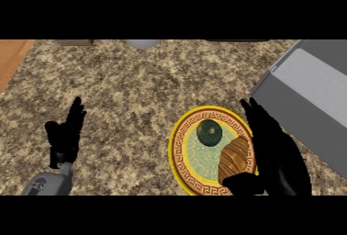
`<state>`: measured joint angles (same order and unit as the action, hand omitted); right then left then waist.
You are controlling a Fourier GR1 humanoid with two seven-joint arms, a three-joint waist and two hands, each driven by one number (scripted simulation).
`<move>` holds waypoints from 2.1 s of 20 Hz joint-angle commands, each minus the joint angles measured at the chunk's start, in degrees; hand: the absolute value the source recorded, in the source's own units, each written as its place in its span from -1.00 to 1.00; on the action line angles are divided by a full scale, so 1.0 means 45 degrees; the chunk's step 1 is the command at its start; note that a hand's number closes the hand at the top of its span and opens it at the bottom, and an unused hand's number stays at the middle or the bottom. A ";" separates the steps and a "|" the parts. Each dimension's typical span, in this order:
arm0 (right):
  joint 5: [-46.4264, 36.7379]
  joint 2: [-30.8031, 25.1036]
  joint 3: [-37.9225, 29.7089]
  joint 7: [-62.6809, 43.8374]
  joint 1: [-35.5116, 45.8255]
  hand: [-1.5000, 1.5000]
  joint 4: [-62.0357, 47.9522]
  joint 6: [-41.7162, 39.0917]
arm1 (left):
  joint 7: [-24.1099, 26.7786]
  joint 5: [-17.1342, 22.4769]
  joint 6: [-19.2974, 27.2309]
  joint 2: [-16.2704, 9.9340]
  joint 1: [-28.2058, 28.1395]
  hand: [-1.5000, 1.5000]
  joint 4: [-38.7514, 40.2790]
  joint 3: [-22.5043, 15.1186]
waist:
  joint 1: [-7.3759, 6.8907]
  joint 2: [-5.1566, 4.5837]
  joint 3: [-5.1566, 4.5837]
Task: Pick the squash from the plate and place it in the cardboard box
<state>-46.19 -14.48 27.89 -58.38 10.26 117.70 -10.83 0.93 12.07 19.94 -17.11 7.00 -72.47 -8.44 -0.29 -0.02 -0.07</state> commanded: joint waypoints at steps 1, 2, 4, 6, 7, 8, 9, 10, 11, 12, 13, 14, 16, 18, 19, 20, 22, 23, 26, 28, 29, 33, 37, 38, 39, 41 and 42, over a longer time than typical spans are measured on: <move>0.0091 0.1323 0.0058 -0.2053 0.1543 -1.00 -0.1365 -0.1548 | -0.0344 -0.0205 0.0117 0.0332 0.0670 0.00 0.0453 -0.0015 | -0.0012 -0.0023 -0.0001; -0.0464 0.1337 0.0492 -0.1848 0.0639 -1.00 -0.0910 -0.1069 | -0.0127 -0.0458 0.0131 0.0210 -0.0615 0.00 -0.0758 -0.0294 | -0.0021 0.0026 0.0011; -0.0598 0.2030 0.0557 -0.2271 0.1231 -1.00 -0.1138 -0.1401 | -0.0262 -0.0106 -0.0412 -0.0063 0.0256 0.00 0.0138 0.0405 | 0.0030 0.0007 0.0006; -0.0740 0.2640 0.0667 -0.2613 0.1288 -1.00 -0.1141 -0.1396 | -0.0033 -0.0046 -0.0534 -0.0191 -0.0888 0.00 -0.0723 0.0413 | -0.0030 0.0026 0.0007; -0.1466 0.2974 0.1150 -0.2339 0.1086 -1.00 -0.1933 -0.0663 | -0.0350 -0.0266 -0.0282 -0.0019 -0.0077 0.00 -0.0401 0.0404 | 0.0018 0.0013 0.0009; -0.0665 0.2615 -0.0202 -0.1527 0.1703 -1.00 -0.2342 -0.1277 | 0.0255 -0.0284 -0.0418 0.0265 0.0231 0.00 0.0547 0.0634 | 0.0047 -0.0010 0.0008; -0.0678 0.2689 0.0056 -0.1999 0.1187 -1.00 -0.1601 -0.1618 | -0.0574 -0.0422 -0.0124 0.0191 0.0023 0.00 -0.0447 0.0437 | 0.0050 0.0016 0.0012; -0.1108 0.3161 0.0364 -0.2519 0.1902 -1.00 -0.2431 -0.1435 | 0.0212 -0.0157 -0.0712 -0.0056 -0.0245 0.00 0.0067 0.0737 | -0.0002 0.0004 0.0004; -0.1003 0.3064 -0.0141 -0.2283 0.1741 -1.00 -0.2118 -0.1725 | 0.0260 -0.0085 -0.0845 0.0034 0.0131 0.00 0.0432 0.0909 | 0.0062 0.0003 0.0005; -0.1533 0.3179 0.0627 -0.2284 0.2036 -1.00 -0.3549 -0.0518 | -0.0605 -0.0504 -0.0131 0.0230 -0.0378 0.00 -0.0942 0.0282 | -0.0085 0.0014 0.0013; -0.1076 0.3186 0.0324 -0.3139 0.2578 -1.00 -0.3179 -0.1457 | -0.0362 -0.0659 -0.0055 0.0423 -0.0191 0.00 -0.0600 0.0196 | -0.0046 0.0014 0.0007; -0.1688 0.3191 0.0493 -0.2230 0.1406 -1.00 -0.3089 -0.1205 | 0.0043 -0.0635 -0.0065 0.0459 0.0154 0.00 0.0309 0.0597 | 0.0088 0.0003 0.0007; -0.1454 0.3199 0.0753 -0.2319 0.1962 -1.00 -0.4182 -0.0298 | -0.0682 -0.0629 -0.0170 0.0513 0.0183 0.00 -0.0362 0.0383 | 0.0001 0.0001 0.0012; -0.0835 0.3204 0.0459 -0.3338 0.2818 -1.00 -0.3823 -0.1169 | -0.0243 -0.0410 -0.0677 0.0102 -0.0096 0.00 -0.0218 0.0822 | -0.0010 0.0003 0.0005; -0.1155 0.3205 -0.0212 -0.2551 0.2434 -1.00 -0.4098 -0.1231 | -0.0206 -0.0836 -0.0194 0.0549 -0.0490 0.00 -0.0642 0.0325 | 0.0009 0.0008 0.0010; -0.1007 0.3206 0.0714 -0.3391 0.2774 -1.00 -0.4371 -0.0292 | -0.0072 -0.0706 -0.0409 0.0296 -0.0535 0.00 -0.0428 0.0662 | -0.0044 0.0006 0.0008; -0.1404 0.3208 0.0714 -0.2798 0.2124 -1.00 -0.4324 -0.0217 | -0.0410 -0.0688 -0.0424 0.0373 -0.0277 0.00 -0.0674 0.0748 | 0.0015 0.0012 0.0012; -0.1267 0.3209 0.0605 -0.3223 0.2387 -1.00 -0.4429 -0.0244 | -0.0106 -0.0790 -0.0429 0.0373 -0.0612 0.00 -0.0741 0.0682 | -0.0016 0.0013 0.0011; -0.1271 0.3209 0.1016 -0.3440 0.2077 -1.00 -0.4089 -0.0057 | -0.0284 -0.0912 -0.0410 0.0735 0.0121 0.00 0.0074 0.0700 | 0.0079 0.0007 0.0008; -0.0771 0.3210 0.0352 -0.3260 0.2728 -1.00 -0.4880 -0.0247 | -0.0509 -0.0699 -0.0872 0.0257 0.0185 0.00 -0.0059 0.1044 | 0.0025 -0.0003 0.0009; -0.1014 0.3210 -0.0378 -0.2493 0.2642 -1.00 -0.5230 -0.0707 | -0.0515 -0.0725 -0.0816 0.0388 -0.0149 0.00 -0.0405 0.0922 | 0.0025 0.0001 0.0011; -0.1272 0.3003 -0.0877 -0.1793 0.2317 -1.00 -0.5488 -0.0669 | 0.0174 -0.0930 -0.0718 0.0768 -0.0692 0.00 -0.0415 0.0898 | 0.0027 0.0012 0.0013; -0.0988 0.3210 -0.0126 -0.3129 0.3141 -1.00 -0.5798 -0.0760 | 0.0093 -0.1236 -0.0642 0.0874 -0.0566 0.00 -0.0264 0.0874 | -0.0009 0.0018 0.0011; -0.1026 0.3210 0.0392 -0.3367 0.2738 -1.00 -0.5301 -0.0869 | -0.0541 -0.0975 -0.1016 0.0470 -0.0310 0.00 -0.0471 0.1129 | 0.0017 0.0028 0.0012; -0.1363 0.3210 -0.0635 -0.1793 0.2618 -1.00 -0.6551 -0.0263 | -0.0810 -0.1216 -0.0598 0.0662 -0.0401 0.00 -0.0879 0.0986 | 0.0002 0.0011 0.0017; -0.1408 0.3211 -0.0336 -0.1911 0.2363 -1.00 -0.6730 -0.0281 | -0.0875 -0.1433 -0.0246 0.1057 -0.0652 0.00 -0.1375 0.0702 | -0.0019 0.0023 0.0018; -0.1632 0.3211 0.0016 -0.1686 0.2175 -1.00 -0.7036 0.0496 | -0.0467 -0.0927 -0.1282 0.0319 0.0371 0.00 0.0187 0.1628 | 0.0049 -0.0006 0.0011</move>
<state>-52.35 -0.54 26.80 -61.74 21.06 89.08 -10.42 -0.84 7.00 16.55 -13.97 6.31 -73.89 -3.49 -0.19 0.02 -0.01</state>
